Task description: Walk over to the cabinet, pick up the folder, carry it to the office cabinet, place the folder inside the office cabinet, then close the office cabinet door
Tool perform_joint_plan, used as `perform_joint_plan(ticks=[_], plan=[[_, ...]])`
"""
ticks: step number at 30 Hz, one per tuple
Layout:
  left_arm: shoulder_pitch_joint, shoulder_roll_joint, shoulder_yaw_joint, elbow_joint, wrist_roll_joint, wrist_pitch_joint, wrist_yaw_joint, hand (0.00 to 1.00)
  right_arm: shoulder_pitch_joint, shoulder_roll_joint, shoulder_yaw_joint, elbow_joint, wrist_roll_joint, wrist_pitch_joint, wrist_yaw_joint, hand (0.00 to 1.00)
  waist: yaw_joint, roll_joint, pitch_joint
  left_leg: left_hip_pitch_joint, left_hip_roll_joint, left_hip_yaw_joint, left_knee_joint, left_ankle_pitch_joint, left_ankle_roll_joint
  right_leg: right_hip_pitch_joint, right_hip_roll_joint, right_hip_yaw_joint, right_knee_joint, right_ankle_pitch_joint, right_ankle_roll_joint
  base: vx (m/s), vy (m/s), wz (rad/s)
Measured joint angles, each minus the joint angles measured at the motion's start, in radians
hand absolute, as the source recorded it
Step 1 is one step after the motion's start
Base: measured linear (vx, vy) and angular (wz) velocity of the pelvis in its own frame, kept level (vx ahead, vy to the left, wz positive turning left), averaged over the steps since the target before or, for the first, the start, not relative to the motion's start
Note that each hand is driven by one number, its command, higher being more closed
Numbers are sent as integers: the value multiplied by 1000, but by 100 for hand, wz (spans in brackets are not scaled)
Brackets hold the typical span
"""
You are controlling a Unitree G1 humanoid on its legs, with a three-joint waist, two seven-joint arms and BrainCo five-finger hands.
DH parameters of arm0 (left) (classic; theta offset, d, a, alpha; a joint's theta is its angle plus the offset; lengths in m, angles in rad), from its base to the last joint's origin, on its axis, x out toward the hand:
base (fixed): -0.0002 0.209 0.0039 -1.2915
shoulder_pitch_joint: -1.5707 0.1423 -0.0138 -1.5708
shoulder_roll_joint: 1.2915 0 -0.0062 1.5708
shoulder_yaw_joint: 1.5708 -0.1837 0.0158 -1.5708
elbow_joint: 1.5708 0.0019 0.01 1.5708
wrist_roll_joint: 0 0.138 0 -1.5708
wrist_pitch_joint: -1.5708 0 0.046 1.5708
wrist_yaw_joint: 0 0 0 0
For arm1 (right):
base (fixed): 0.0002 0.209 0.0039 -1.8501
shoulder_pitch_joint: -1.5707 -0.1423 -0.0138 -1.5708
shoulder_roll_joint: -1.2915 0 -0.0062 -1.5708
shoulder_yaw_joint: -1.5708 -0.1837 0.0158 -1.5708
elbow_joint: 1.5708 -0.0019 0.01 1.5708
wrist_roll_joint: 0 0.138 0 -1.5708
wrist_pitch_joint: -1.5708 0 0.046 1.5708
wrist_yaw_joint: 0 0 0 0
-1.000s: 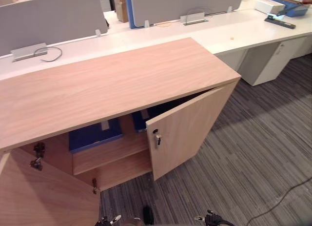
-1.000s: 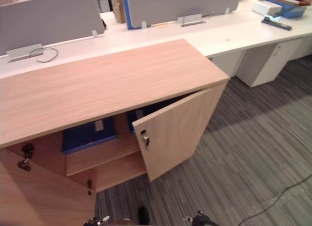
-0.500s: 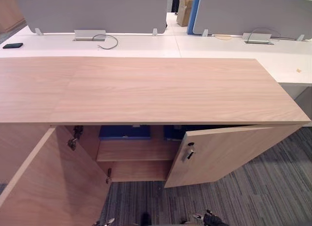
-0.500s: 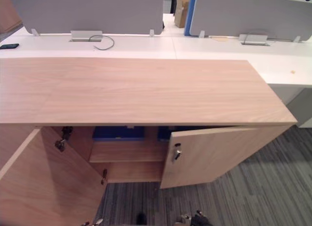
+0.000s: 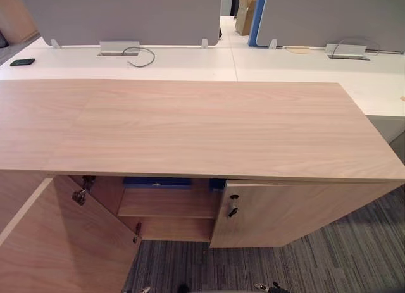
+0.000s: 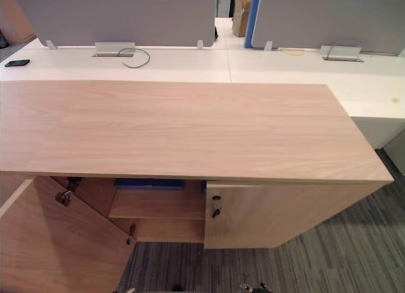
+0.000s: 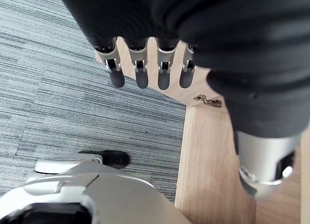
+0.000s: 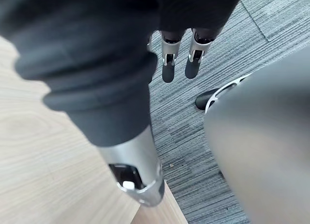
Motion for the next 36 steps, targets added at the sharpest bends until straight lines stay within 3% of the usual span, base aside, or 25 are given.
perform_joint_plan(ticks=[4, 9, 12, 15, 16, 17, 19, 21, 22, 23, 24, 25, 27, 29, 36], plan=[[-3, 7, -20, -2, -16, 0, -1, 0, -1, -2, 40, -20, -2, -3, 2, 0, -7, 2, 17, -16, -4, -39, -3, 23, 1, -3, -1, -39, 10, -2, -3, -147, -28, 27], [-4, 10, -35, -32, -54, 0, 0, 0, -3, -8, 42, -23, -4, -9, 0, 0, -1, 0, 54, -70, -8, -137, -4, 53, -6, 2, -7, -166, 18, -14, -11, -144, -33, 69], [-5, 8, -34, -44, -75, 1, 2, 0, -6, -20, 38, -22, -23, -5, -2, 0, -2, 1, 79, -97, -6, -99, -3, 48, 1, 21, -21, -261, 17, -16, -8, -57, -9, 108], [-1, -4, 14, -48, -90, 1, 1, 0, -6, -32, 25, -18, -75, 14, -5, 0, 2, -8, 89, -126, 9, 67, 25, 21, 18, 31, -73, -387, 33, -15, -8, 7, 52, 115], [6, -13, 47, -37, -96, 2, 1, 0, -14, -37, 19, -17, -82, 19, -7, 0, 5, -7, 92, -138, 28, 169, 93, 18, 25, 29, -105, -413, 69, -21, 5, 118, 120, 69], [19, -36, 81, -24, -97, 4, 1, 0, -26, -44, 16, -17, -83, 20, -6, 0, 3, 11, 88, -140, 41, 211, 131, 10, 24, 31, -122, -430, 115, -46, 31, 148, 123, 65], [21, -39, 102, -14, -97, 9, 0, 0, -38, -37, 4, -9, -83, 20, 0, 0, 12, 15, 92, -147, 10, 195, 123, 16, 29, 32, -137, -443, 110, -52, 25, 95, 126, 61], [19, -47, 132, -12, -99, 12, -1, 0, -38, -37, -32, -5, -82, 20, 0, 0, 20, 18, 93, -155, -7, 210, 87, -22, 43, 45, -144, -479, 87, -43, 31, 52, 137, 67], [20, -55, 169, -6, -100, 24, -3, 0, -34, -31, -66, 3, -82, 20, 0, 0, 10, 14, 97, -155, 7, 349, 100, -89, 20, 71, -157, -523, 66, -31, 30, 89, 84, 101], [21, -62, 192, -4, -100, 24, -5, 0, -16, -31, -97, 11, -81, 22, 0, 0, -2, 3, 98, -150, 32, 451, 127, -108, 28, 98, -159, -567, 33, -16, 13, 85, 45, 110], [21, -69, 203, -3, -100, 23, -6, 0, -9, -32, -100, 17, -80, 23, -1, 0, -2, 15, 100, -151, 45, 486, 131, -77, 39, 110, -159, -586, 36, -13, 20, 104, 17, 104], [20, -82, 231, 7, -100, 24, -6, 0, -3, -43, -124, 20, -77, 25, -1, 0, -3, 34, 96, -136, 29, 462, 97, -21, 54, 118, -168, -615, 61, -15, 24, 91, 20, 66], [29, -86, 228, 13, -99, 24, -7, 0, 5, -35, -134, 16, -77, 24, -1, 0, -4, 37, 94, -94, -1, 408, -4, 26, 57, 130, -170, -628, 88, -13, 17, 116, 39, 73], [26, -79, 215, 12, -96, 24, -11, 0, -1, -25, -134, 0, -76, 24, -1, 0, 0, 34, 96, -95, -2, 366, -4, 31, 58, 139, -161, -624, 88, -33, -3, 101, -6, 67], [30, -61, 152, 10, -92, 20, -15, 0, -39, 4, -89, -2, -39, 21, 0, 0, 12, 34, 92, -52, 32, 312, -5, 52, 28, 192, -133, -627, 142, -14, -5, 39, -91, 23]])
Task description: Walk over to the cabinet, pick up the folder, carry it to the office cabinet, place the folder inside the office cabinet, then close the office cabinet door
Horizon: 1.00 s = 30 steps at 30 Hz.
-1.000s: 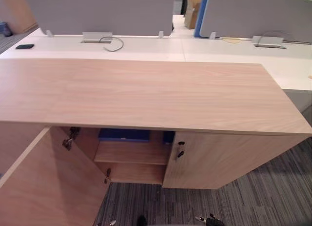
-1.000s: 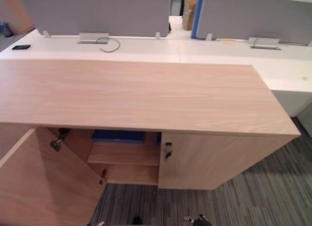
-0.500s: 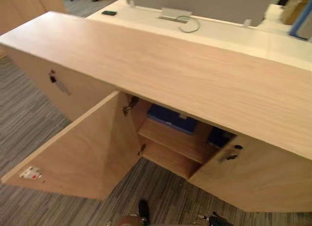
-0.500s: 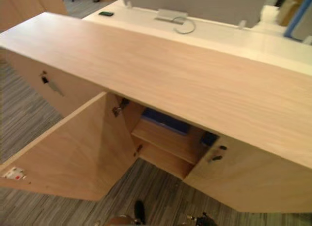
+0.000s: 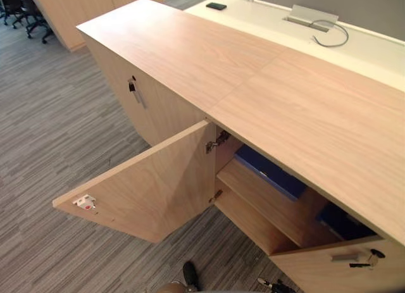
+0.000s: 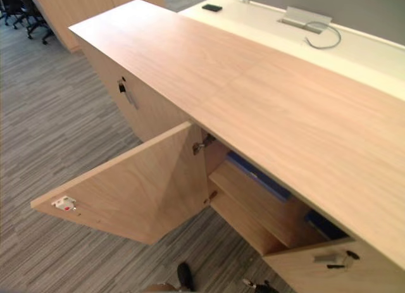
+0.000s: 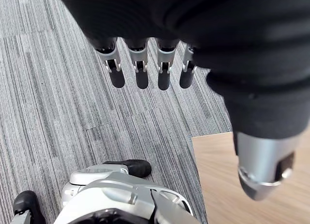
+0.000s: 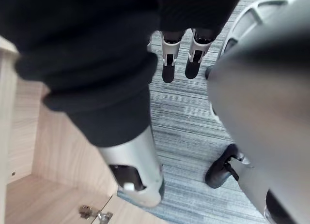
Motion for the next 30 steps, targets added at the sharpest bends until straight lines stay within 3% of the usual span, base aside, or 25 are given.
perform_joint_plan(ticks=[8, 9, 10, 11, 13, 14, 15, 18, 20, 25, 27, 29, 30], plan=[[1, 33, -103, -26, 38, -5, -4, 0, 2, 4, 40, -19, 0, -1, 0, 0, -4, -3, 1, 10, 38, -12, 5, 6, -11, -46, -21, 21, 168, 18, -17, 33, -48, 5], [1, 36, -115, -34, 43, -6, -5, 0, 2, 3, 40, -21, 0, -1, 0, 0, -6, 4, -2, 9, 45, -20, 5, 7, -12, -67, -28, 54, 213, 23, -24, 45, -25, 19], [0, 35, -136, -44, 48, -7, -6, 0, 1, 0, 41, -34, -1, -3, 0, 0, -9, 9, 1, 4, 62, -40, 5, 7, -12, -111, -33, 129, 273, -20, -30, 7, -73, 24], [-25, 44, -153, -48, 57, -9, -7, 0, 1, 1, 73, -54, -1, -5, 1, 0, -12, 14, 17, 0, 81, -55, 5, 14, -23, -155, 4, 267, 217, -145, 15, -31, -115, 26], [-39, 55, -172, -48, 59, -13, -7, 0, 2, -3, 85, -55, -1, -4, 1, 0, -13, 5, 22, 4, 82, -59, 5, 23, -37, -174, 18, 331, 104, -143, 17, -62, -126, 19], [-40, 64, -180, -60, 60, -21, -8, 0, 2, 1, 89, -54, -1, -4, 1, 0, -13, -11, 22, 4, 69, -62, 5, 27, -45, -186, 8, 338, 32, -80, 3, -103, -149, 21], [-47, 67, -180, -66, 61, -25, -9, 0, 1, 3, 89, -53, 0, -4, 1, 0, -13, -22, 25, 2, 60, -76, -1, 30, -62, -190, -2, 341, 14, -74, 55, -109, -221, 13], [-17, 33, -161, -64, 47, -26, -9, 0, 5, -27, 95, -54, -1, -5, 2, 0, -13, 27, 12, -18, 117, -88, -1, 47, -87, -191, 67, 331, -36, -69, 42, -90, -228, -3], [-12, 33, -156, -63, 19, -26, -9, 0, 11, -32, 111, -54, 0, -5, 1, 0, -12, 24, 11, -32, 142, -96, 0, 55, -103, -192, 96, 323, -56, -61, 29, -42, -136, 3], [-15, 28, -131, -64, -86, -19, -4, 0, 36, -58, 104, -42, 7, -5, -6, 0, -15, 20, 12, -70, 141, -141, 6, 79, -111, -185, 99, 261, -61, -55, 21, 17, -58, 32], [-12, 21, -109, -90, -123, -18, -2, 0, 34, -50, 71, -37, 15, -4, -10, 0, -8, 10, 18, -72, 134, -135, 10, 95, -107, -185, 85, 247, -49, -56, 21, 36, 6, 19], [-7, 26, -80, -131, -137, -18, -2, 0, 31, -41, 16, -39, 33, -4, -13, 0, -8, -30, 14, -90, 93, -161, 12, 160, -112, -204, 18, 236, -34, -54, 18, 3, 34, -1], [-9, 25, -67, -136, -138, -18, -3, 0, 30, -39, -1, -40, 36, -6, -14, 0, -8, -44, 22, -96, 96, -150, 59, 132, -93, -205, -3, 233, -29, -51, 16, 42, 10, -21]])
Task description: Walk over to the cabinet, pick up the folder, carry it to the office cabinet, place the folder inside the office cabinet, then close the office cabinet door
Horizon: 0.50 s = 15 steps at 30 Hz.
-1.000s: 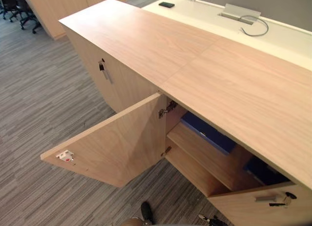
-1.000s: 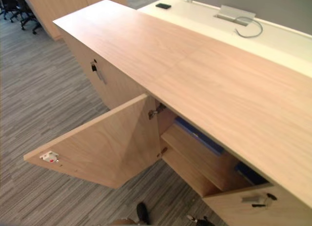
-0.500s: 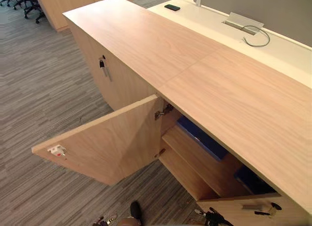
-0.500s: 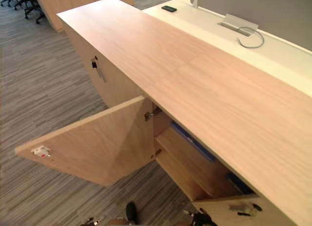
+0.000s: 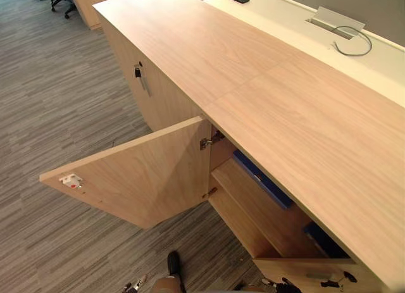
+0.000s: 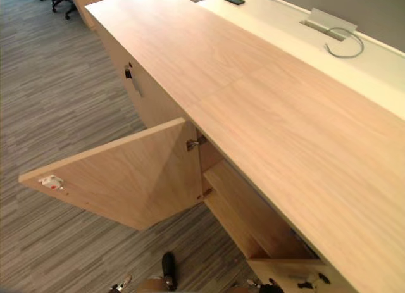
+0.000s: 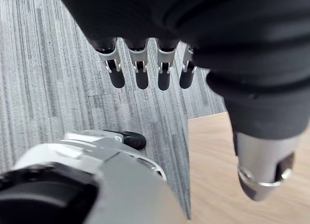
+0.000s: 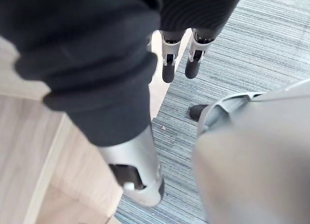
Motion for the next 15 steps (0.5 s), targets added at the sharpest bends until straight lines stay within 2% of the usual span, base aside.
perform_joint_plan(ticks=[1, 2, 3, 4, 5, 6, 7, 8, 9, 10, 11, 12, 13, 14, 15], plan=[[3, -6, 19, -4, -1, 0, 0, 0, 7, -14, -2, -5, 0, 0, -5, 0, -10, -1, 1, -14, 46, 41, 132, -81, 8, -3, -37, 14, 31, 0, 0, 97, 30, -28], [13, -10, 29, -4, 0, 0, 0, 0, 17, -27, -9, -6, 0, 0, -6, 0, -14, 2, -1, -20, 84, 43, 206, -114, -6, -13, -68, 22, 60, 0, 0, 131, 138, -29], [16, -12, 41, -6, 1, 0, 0, 0, 26, -43, -8, -7, -1, 0, -6, 0, -20, 2, -2, -25, 126, 35, 247, -124, -9, -44, -113, 48, 105, 1, 1, 109, 226, -22], [16, -13, 43, -9, 2, 0, 0, 0, 29, -51, -8, -7, -1, 0, -6, 0, -19, 4, -2, -27, 142, 25, 243, -120, -12, -67, -135, 62, 129, 1, 2, 81, 508, -23], [15, -24, 55, -21, 2, 0, 1, 0, 31, -81, -11, -2, -1, 2, -5, 0, -18, 17, -9, -33, 158, -31, 178, -84, -45, -145, -189, 105, 195, 8, 13, 47, 518, -17], [11, -39, 64, -28, 2, 0, 1, 0, 30, -104, -20, -3, -1, 2, -5, 0, -19, 36, -19, -37, 160, -63, 130, -31, -55, -198, -221, 130, 239, 14, 24, 38, 547, -14], [8, -51, 67, -32, 1, 0, 1, 0, 28, -121, -41, -6, 0, 2, -6, 0, -17, 53, -24, -31, 157, -74, 92, -9, -88, -230, -239, 143, 273, 19, 33, 25, 462, -2], [-17, -55, 77, -36, 1, 0, 1, 0, 17, -134, -69, -7, 4, 2, -5, 0, -24, 57, -25, 1, 112, -57, 46, -83, -156, -269, -300, 180, 315, 39, 62, -26, 626, 18], [-64, -34, 76, -41, 3, -2, -3, 0, 4, -116, -88, -3, 7, 3, 2, 0, -39, 42, -9, 27, 66, -31, 29, -155, -146, -277, -350, 196, 337, 83, 58, -51, 576, 16], [-79, -17, 76, -40, 3, -2, -5, 0, -4, -98, -88, 5, 10, 2, 8, 0, -36, 33, 0, 38, 50, -22, 27, -156, -145, -277, -357, 213, 323, 86, 57, -75, 363, 6], [-86, 1, 75, -41, 4, -2, -6, 0, -7, -84, -91, 6, 23, 3, 10, 0, -36, 32, -1, 44, 48, -18, 28, -161, -137, -269, -343, 219, 295, 87, 56, -55, 107, -23], [-99, 36, 75, -42, 7, -1, -10, 0, -6, -69, -108, 5, 51, 4, 12, 0, -41, 34, -4, 52, 45, -13, 28, -167, -128, -253, -307, 224, 237, 110, 58, -56, 71, -21], [-112, 60, 78, -43, 7, -1, -12, 0, -2, -69, -130, 5, 71, 4, 13, 0, -49, 34, -5, 56, 36, -12, 21, -170, -123, -235, -300, 214, 202, 116, 56, -65, 74, -22], [-125, 92, 91, -56, 10, -1, -14, 0, 4, -72, -167, 6, 105, 4, 13, 0, -57, 30, -9, 56, 27, -9, 4, -169, -114, -228, -297, 214, 164, 129, 75, -52, 50, -13], [-128, 102, 103, -69, 12, -1, -15, 0, 9, -73, -179, 6, 119, 4, 13, 0, -61, 33, -11, 55, 28, -8, -9, -163, -113, -229, -290, 211, 148, 129, 77, -48, 24, -11]])
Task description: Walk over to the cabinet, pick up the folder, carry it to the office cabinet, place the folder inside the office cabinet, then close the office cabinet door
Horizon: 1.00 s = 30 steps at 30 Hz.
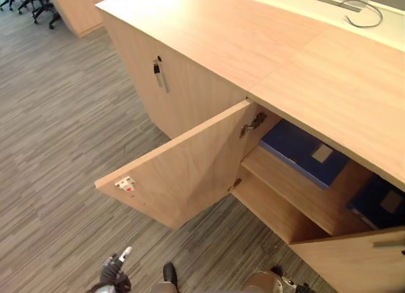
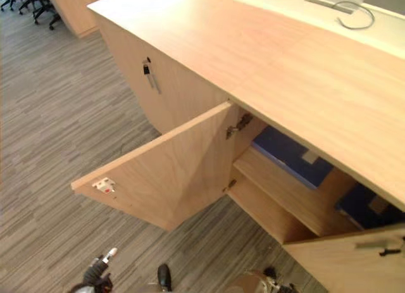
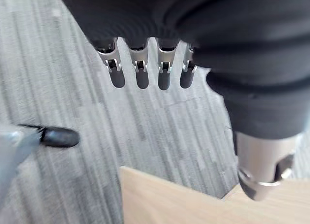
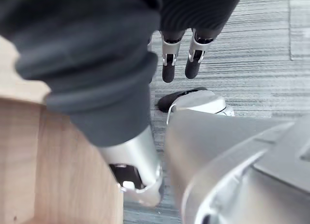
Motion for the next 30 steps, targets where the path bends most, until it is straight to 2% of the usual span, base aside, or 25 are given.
perform_joint_plan(ticks=[1, 2, 4, 5, 9, 12, 14, 16, 17, 19, 21, 22, 23, 25, 26, 30], plan=[[-15, 14, 23, -19, 5, 0, -1, 0, 14, -5, -29, 2, 10, 0, -2, 0, -5, 14, -5, -3, 8, 0, -33, 22, -4, -4, 19, -6, -26, 9, 18, -46, -13, -4], [-33, 19, 45, -42, 10, 1, -1, 0, 26, -14, -45, 12, 18, 0, -3, 0, -8, 29, -2, -8, 19, 0, -48, 33, -10, -6, 37, -11, -39, 10, 21, -41, -22, -3], [-51, 29, 65, -74, 19, 1, -3, 0, 48, -16, -65, 20, 33, 0, -4, 0, -8, 41, -5, -10, 39, 1, -48, 43, -10, -5, 62, -13, -47, 9, 24, -17, -47, -9], [-60, 44, 66, -89, 26, 1, -5, 0, 61, -15, -65, 20, 42, 0, -4, 0, -9, 44, -11, -10, 54, 2, -48, 50, -22, -4, 78, -15, -50, 9, 25, 9, -58, -10], [-108, 94, 66, -135, 69, 5, -19, 0, 72, -10, -65, 20, 45, 0, 4, 0, -11, 42, -16, -21, 76, -1, -48, 57, -31, -2, 102, -29, -57, 9, 25, 31, -35, 2], [-152, 162, 66, -149, 136, 22, -22, 0, 72, 5, -61, 20, 62, -4, 16, 0, -11, 40, -28, -26, 82, -1, -44, 60, -33, -1, 111, -34, -62, 11, 28, 54, -9, 3], [-187, 227, 76, -158, 238, 34, -18, 0, 73, 26, -59, 37, 68, -10, 22, 0, -17, 37, -47, -26, 91, 3, -44, 61, -34, 0, 122, -33, -67, 13, 26, 54, -17, -2], [-214, 260, 72, -167, 320, 42, -9, 0, 75, 39, -45, 38, 76, -11, 23, 0, -21, 36, -57, -26, 97, 5, -44, 62, -35, 1, 129, -32, -70, 14, 25, 39, -23, -3], [-253, 298, 34, -170, 411, 45, 2, 0, 75, 55, -43, 38, 80, -12, 26, 0, -22, 35, -59, -23, 102, 5, -43, 64, -36, 5, 134, -32, -70, 14, 25, 0, 0, 0], [-287, 333, -29, -193, 504, 46, 5, 0, 78, 66, -37, 40, 80, -13, 32, 0, -25, 34, -61, -24, 105, 4, -44, 68, -37, 6, 136, -31, -67, 14, 25, -9, -7, 3], [-311, 343, -125, -295, 631, 31, 28, 0, 85, 68, -16, 52, 80, -18, 38, 0, -25, 34, -62, -29, 107, 2, -48, 72, -40, 4, 138, -30, -63, 14, 25, -38, -15, 5], [-312, 343, -148, -313, 655, 26, 33, 0, 87, 68, -15, 56, 80, -20, 39, 0, -25, 34, -62, -29, 108, 2, -48, 73, -40, 4, 138, -30, -61, 14, 25, -62, -15, -1], [-309, 354, -190, -328, 732, 15, 45, 0, 96, 68, -12, 58, 80, -22, 41, 0, -27, 34, -62, -29, 109, 3, -48, 74, -41, 3, 138, -29, -58, 13, 25, -63, -13, 0], [-287, 366, -252, -368, 777, 1, 62, 0, 122, 68, -5, 58, 80, -25, 41, 0, -24, 33, -62, -30, 109, 3, -49, 73, -42, 3, 138, -28, -58, 13, 25, -28, -6, 0], [-275, 366, -293, -401, 798, -21, 86, 0, 136, 70, -2, 55, 80, -26, 41, 0, -18, 31, -61, -27, 109, 2, -48, 75, -41, 6, 137, -27, -58, 13, 25, 0, 0, 0], [-225, 369, -350, -446, 853, -76, 113, 0, 151, 72, 22, 53, 79, -37, 41, 0, -13, 26, -67, -23, 109, 1, -48, 80, -40, 11, 138, -29, -60, 14, 23, 0, 0, 0]])
